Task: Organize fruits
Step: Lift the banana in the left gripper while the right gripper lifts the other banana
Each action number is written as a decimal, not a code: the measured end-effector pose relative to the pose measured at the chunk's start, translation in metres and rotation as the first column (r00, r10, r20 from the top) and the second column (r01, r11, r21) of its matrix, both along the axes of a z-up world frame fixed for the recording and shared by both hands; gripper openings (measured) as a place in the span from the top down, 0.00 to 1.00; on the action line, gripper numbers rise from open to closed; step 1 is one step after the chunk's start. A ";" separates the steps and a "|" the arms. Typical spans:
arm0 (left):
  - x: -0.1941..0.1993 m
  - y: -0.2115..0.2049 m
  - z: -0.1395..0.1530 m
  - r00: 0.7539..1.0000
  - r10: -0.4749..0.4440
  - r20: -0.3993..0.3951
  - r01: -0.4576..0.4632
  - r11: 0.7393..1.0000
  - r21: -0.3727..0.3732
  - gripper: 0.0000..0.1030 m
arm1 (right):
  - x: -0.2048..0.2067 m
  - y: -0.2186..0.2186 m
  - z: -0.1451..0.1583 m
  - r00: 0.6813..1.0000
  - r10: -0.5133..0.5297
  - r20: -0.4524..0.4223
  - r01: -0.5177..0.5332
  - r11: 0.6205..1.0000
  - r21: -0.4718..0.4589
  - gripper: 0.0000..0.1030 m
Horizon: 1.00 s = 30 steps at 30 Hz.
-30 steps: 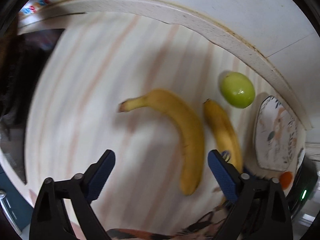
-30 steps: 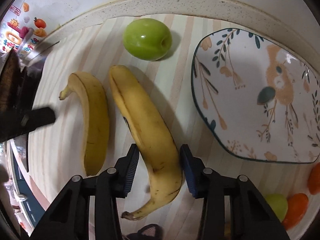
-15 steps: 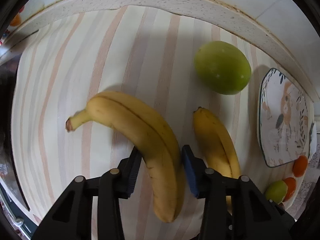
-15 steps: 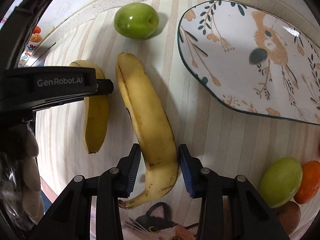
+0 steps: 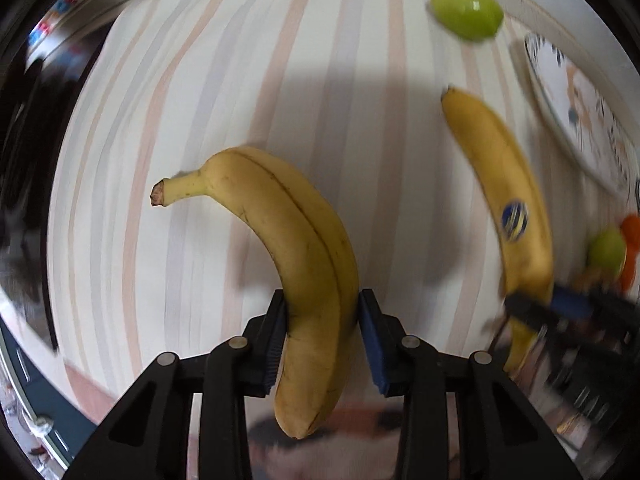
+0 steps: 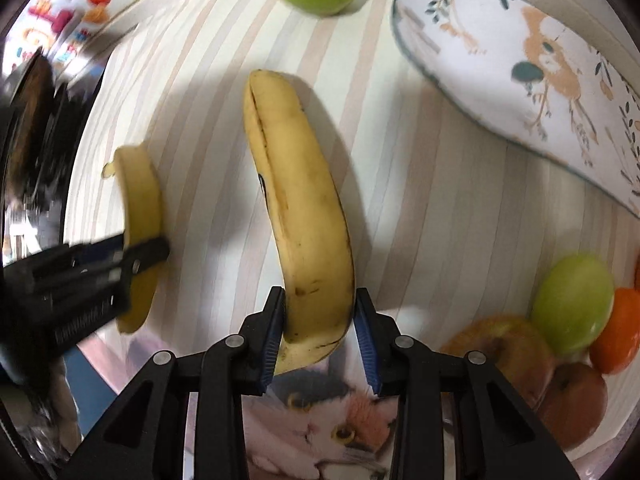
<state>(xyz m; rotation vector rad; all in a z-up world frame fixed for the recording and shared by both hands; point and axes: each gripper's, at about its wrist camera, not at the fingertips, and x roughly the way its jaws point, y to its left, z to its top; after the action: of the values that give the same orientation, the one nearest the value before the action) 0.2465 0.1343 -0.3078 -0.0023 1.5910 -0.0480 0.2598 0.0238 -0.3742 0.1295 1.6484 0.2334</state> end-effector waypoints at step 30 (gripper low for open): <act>-0.021 0.036 0.100 0.988 0.091 0.128 -0.081 0.993 -0.082 0.67 | 0.023 0.034 0.046 0.977 0.058 0.204 -0.061 0.998 0.005 0.64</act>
<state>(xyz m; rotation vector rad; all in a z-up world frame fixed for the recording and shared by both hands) 0.2253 0.1702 -0.2073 -0.1253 1.4548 -0.0413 0.2830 0.0582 -0.3279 0.0623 1.4478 0.2920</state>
